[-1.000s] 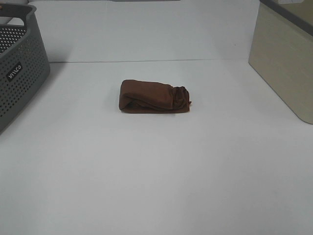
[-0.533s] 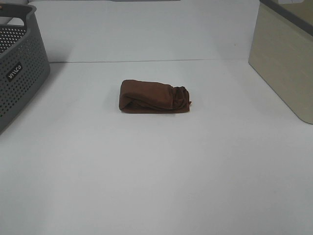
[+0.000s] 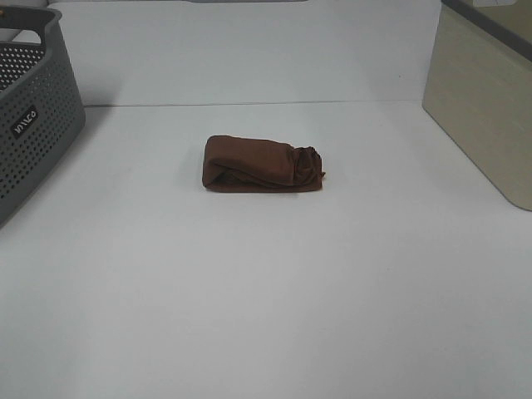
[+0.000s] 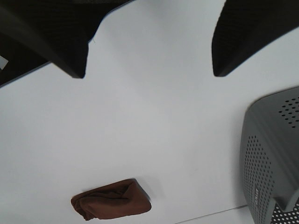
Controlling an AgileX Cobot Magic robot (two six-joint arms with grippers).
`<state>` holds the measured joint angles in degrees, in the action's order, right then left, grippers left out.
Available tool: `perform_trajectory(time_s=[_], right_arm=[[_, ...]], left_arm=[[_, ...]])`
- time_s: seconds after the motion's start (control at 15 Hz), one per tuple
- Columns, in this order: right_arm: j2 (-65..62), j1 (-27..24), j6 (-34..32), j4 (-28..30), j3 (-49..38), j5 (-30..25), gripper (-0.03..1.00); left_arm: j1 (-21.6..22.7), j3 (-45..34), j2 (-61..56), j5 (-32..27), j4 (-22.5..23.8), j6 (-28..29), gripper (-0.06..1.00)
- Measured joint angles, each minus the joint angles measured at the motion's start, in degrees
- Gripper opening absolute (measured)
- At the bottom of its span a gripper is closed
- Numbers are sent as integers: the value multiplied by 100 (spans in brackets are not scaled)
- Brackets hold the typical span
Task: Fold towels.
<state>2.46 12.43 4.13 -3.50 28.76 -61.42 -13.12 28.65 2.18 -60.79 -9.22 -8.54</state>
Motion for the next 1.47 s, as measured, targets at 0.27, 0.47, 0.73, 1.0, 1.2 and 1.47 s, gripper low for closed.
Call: perform_trajectory(time_s=[0.27, 0.47, 0.73, 1.0, 1.2, 1.47], right_arm=[[0, 0, 0, 0, 0, 0, 95], [0, -911, 0, -69, 0, 0, 95], [-201, -1432, 0, -80, 0, 29, 95], [-264, -1432, 0, -103, 0, 29, 95], [-264, -1432, 0, -103, 0, 29, 95], [-264, -1432, 0, -103, 0, 29, 95]], left_arm=[[0, 0, 0, 0, 0, -6, 71], [596, 0, 0, 0, 0, -11, 71], [1049, 0, -229, 23, 0, -11, 71], [1066, 0, -241, 23, 0, -11, 71], [1066, 0, -241, 23, 0, -11, 71], [1066, 0, -241, 23, 0, -11, 71]])
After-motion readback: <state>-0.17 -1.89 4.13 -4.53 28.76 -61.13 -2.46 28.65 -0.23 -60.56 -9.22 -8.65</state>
